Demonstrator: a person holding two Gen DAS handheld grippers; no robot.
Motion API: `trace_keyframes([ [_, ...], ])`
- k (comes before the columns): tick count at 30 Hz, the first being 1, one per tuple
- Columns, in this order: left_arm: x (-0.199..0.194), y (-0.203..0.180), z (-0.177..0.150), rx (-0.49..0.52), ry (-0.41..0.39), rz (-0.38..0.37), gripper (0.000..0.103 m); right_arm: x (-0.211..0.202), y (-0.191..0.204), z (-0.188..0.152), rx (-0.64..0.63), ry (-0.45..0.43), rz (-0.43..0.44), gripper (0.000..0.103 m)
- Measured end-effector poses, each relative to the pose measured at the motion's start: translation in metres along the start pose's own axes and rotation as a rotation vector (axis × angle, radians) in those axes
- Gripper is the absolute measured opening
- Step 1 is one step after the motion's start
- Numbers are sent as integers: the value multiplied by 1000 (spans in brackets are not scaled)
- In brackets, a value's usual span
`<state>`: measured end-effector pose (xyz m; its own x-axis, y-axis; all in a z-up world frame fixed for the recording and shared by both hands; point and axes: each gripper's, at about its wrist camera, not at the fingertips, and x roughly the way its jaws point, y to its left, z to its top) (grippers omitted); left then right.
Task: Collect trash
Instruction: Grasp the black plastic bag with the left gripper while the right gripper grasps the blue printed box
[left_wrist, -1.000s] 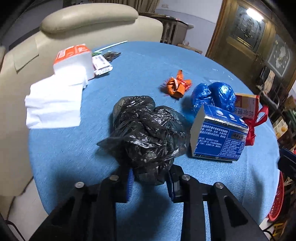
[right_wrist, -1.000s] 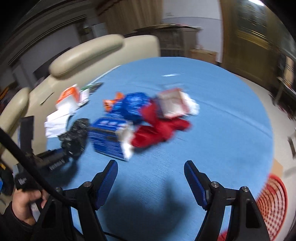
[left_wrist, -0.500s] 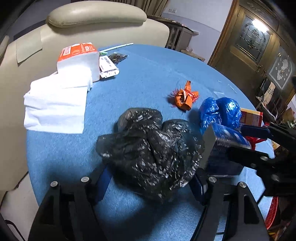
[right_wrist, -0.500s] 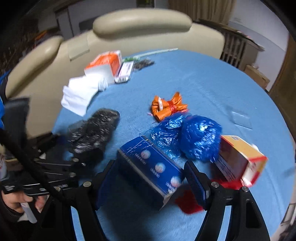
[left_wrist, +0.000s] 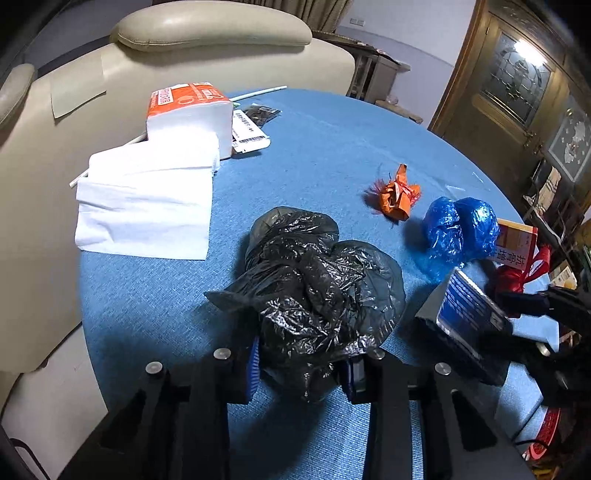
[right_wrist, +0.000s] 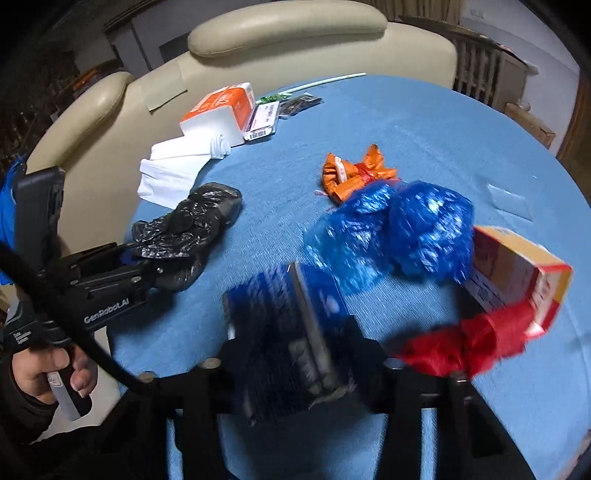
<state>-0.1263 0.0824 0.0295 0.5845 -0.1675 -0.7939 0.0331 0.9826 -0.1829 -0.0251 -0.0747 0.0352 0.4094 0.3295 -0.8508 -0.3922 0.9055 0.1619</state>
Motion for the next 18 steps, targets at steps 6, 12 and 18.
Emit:
trace_keyframes([
  [6,-3,0,0,-6,-4,17,37,-16,13,-10,-54,-58,-17,84],
  [12,9,-1,0,11,28,41,73,11,8,-9,-33,-23,-30,83],
  [18,13,-2,2,41,22,22,34,2,-1,-14,30,-45,-33,67],
])
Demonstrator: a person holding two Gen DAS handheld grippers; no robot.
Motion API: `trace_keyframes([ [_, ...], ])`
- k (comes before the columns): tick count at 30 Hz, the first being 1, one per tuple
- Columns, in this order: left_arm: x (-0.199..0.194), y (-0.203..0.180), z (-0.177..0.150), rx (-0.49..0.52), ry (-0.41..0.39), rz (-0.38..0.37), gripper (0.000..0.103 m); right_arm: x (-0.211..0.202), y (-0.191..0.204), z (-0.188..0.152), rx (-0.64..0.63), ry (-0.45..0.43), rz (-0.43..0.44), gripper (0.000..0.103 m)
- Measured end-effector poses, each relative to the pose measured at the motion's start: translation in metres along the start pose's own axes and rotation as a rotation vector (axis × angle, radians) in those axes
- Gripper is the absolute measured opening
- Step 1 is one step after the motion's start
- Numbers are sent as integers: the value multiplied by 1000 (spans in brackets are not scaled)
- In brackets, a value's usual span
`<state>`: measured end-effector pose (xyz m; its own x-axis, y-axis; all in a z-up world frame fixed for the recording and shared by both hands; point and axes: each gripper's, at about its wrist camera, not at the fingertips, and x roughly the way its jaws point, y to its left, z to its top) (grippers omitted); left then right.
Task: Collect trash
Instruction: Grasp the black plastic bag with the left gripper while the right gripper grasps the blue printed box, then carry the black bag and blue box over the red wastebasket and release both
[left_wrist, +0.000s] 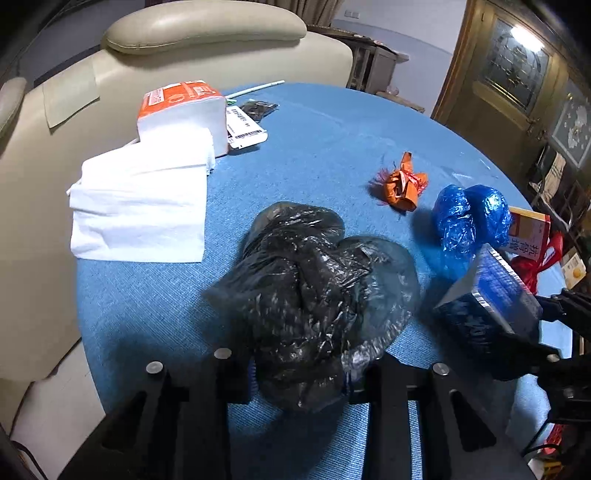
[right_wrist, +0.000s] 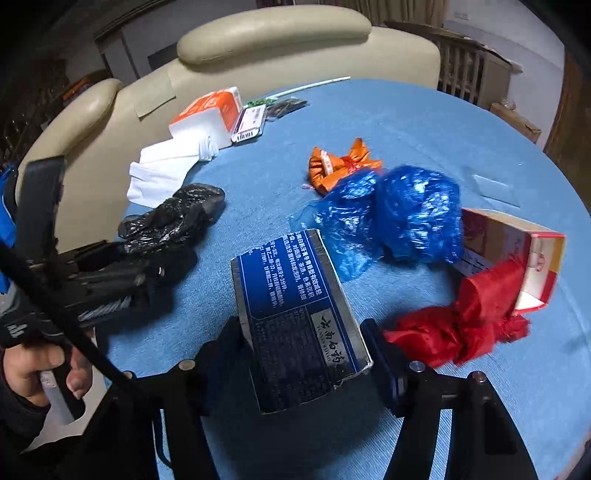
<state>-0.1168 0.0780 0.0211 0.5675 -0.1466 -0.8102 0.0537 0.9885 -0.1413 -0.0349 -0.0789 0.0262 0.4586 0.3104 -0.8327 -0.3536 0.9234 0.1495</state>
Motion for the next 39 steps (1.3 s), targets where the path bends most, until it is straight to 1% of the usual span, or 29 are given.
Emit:
trace_keyframes([
  [1,-1,2,1,-14,2,-12,33,-6,-1,-2,10,-11,-4,67],
  [2,-3,2,1,-18,-4,-9,32,-11,-2,-3,23,-20,-3,67],
  [5,-14,0,0,-12,-28,-6,32,-29,-9,-11,86,-56,7,67],
  [7,-23,-4,0,-2,-46,-3,32,-41,-12,-17,126,-64,3,67],
  [9,-32,-9,1,9,-61,-8,32,-53,-15,-24,175,-97,16,67],
  [14,-54,-32,5,68,-111,-28,32,-88,-30,-44,302,-189,52,67],
  [17,-64,-55,6,115,-127,-63,32,-115,-45,-61,385,-250,59,67],
  [21,-73,-89,3,187,-135,-119,32,-146,-70,-89,485,-302,24,67],
  [24,-76,-117,-3,242,-128,-168,32,-162,-86,-113,549,-313,-21,67],
  [25,-77,-127,-5,261,-127,-182,32,-166,-91,-121,567,-310,-24,67],
  [29,-84,-168,-15,340,-118,-246,32,-182,-103,-156,651,-331,-77,67],
  [35,-93,-219,-26,438,-110,-327,32,-210,-117,-200,746,-370,-179,67],
  [39,-99,-252,-31,488,-107,-387,32,-239,-133,-224,805,-408,-257,67],
])
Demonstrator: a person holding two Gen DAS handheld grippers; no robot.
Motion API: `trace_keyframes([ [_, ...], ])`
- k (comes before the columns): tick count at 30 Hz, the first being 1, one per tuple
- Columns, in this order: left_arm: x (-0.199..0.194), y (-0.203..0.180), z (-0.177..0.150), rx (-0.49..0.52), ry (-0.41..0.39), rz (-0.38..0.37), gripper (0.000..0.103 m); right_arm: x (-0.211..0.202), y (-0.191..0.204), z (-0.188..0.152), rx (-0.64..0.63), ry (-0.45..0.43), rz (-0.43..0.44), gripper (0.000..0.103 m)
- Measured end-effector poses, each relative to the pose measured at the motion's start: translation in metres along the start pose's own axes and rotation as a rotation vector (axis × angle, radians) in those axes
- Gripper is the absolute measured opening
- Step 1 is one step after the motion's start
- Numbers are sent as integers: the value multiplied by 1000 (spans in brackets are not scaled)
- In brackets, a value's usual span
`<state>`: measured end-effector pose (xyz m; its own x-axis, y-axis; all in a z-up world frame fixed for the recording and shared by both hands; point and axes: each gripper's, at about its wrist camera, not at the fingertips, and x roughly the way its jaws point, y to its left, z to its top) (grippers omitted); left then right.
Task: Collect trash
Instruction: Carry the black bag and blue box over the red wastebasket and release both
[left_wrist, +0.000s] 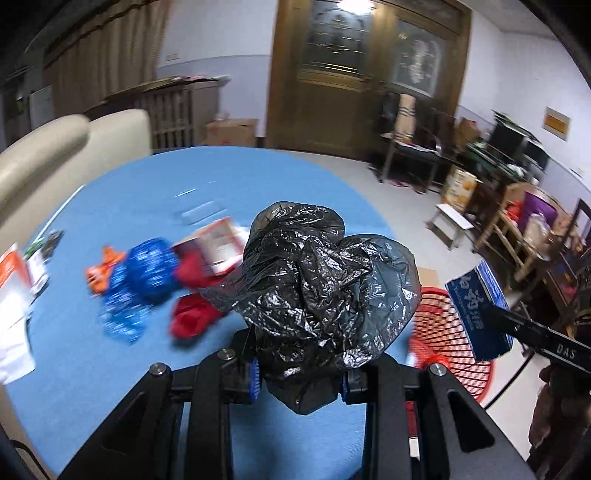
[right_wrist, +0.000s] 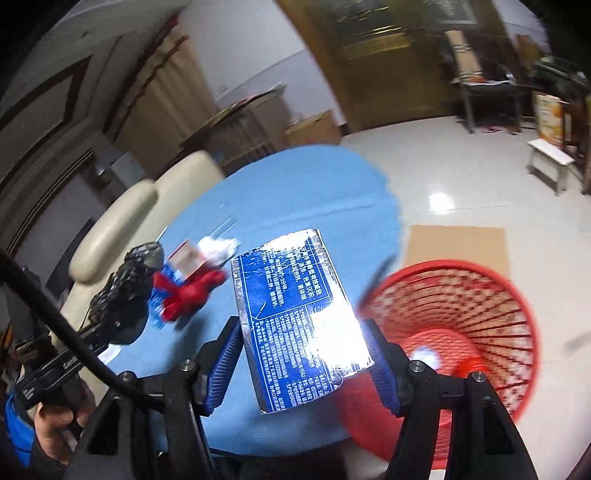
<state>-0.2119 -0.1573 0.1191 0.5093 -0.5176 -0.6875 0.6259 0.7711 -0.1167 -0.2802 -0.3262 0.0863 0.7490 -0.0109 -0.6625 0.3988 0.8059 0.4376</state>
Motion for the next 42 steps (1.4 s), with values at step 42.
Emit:
trace_keyframes([
  [42,39,-130,23,218,55,-247,32,-46,-100,3,183,-45,-224,69],
])
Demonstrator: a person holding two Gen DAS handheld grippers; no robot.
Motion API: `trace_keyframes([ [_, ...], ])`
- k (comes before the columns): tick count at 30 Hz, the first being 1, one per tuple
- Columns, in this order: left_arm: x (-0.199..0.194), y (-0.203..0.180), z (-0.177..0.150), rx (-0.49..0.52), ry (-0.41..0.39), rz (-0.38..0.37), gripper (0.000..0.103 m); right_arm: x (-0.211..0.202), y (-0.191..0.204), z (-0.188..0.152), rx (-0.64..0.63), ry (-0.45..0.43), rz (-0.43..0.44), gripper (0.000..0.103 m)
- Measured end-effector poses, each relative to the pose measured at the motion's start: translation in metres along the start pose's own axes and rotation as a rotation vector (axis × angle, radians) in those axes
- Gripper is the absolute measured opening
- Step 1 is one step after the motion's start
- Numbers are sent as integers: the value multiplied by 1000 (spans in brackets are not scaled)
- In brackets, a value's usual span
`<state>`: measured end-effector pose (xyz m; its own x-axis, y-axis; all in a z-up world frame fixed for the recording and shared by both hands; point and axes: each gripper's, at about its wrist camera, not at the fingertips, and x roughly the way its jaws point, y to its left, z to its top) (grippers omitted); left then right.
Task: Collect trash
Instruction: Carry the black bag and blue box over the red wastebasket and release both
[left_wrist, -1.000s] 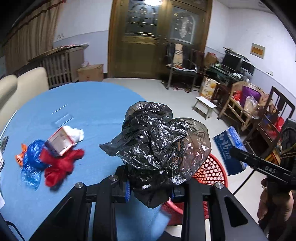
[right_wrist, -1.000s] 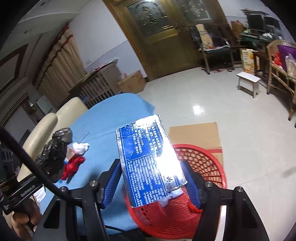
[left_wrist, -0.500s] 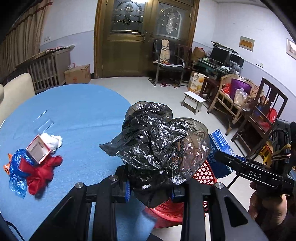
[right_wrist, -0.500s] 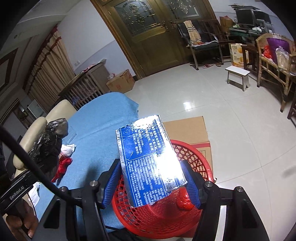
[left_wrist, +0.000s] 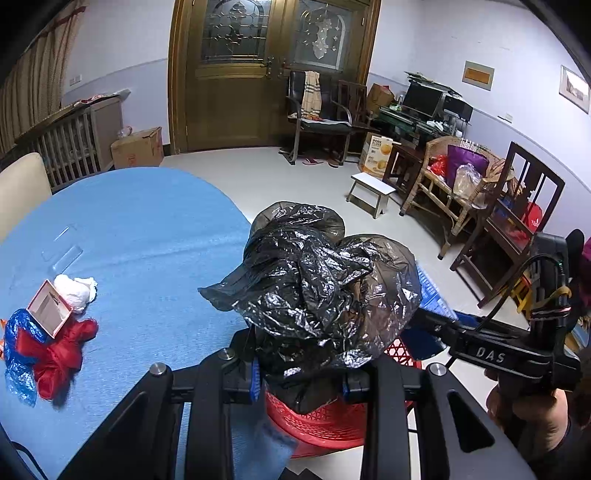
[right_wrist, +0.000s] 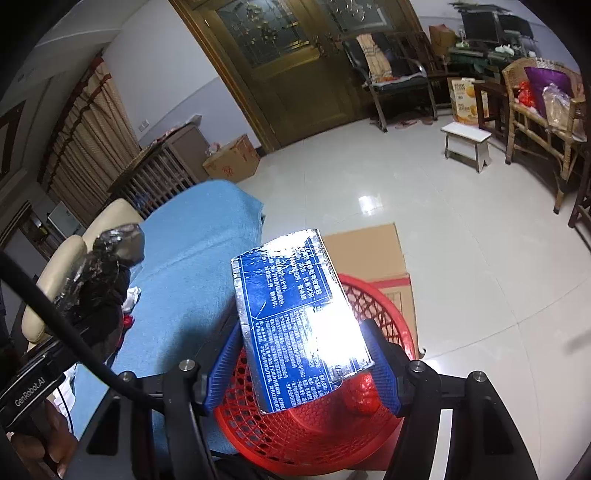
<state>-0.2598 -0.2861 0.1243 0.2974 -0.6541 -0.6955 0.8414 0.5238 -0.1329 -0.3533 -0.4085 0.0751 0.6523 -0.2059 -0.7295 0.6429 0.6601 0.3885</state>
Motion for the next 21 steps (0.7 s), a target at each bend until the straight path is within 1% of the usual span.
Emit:
trace_keyframes([
  [3,2,4,1,5,9,-8,32,9,-2,-2,12,45,-2,73],
  [5,4,8,2,8,17,-12,32,14,-6,-4,31,68,-11,80],
  [12,15,6,4,24,54,-34,32,1,-22,0,82,23,-34,81],
  [18,24,-1,5,41,76,-51,32,-7,-37,4,142,2,-53,81],
  [21,30,-6,4,44,95,-70,32,-10,-40,4,150,-6,-51,81],
])
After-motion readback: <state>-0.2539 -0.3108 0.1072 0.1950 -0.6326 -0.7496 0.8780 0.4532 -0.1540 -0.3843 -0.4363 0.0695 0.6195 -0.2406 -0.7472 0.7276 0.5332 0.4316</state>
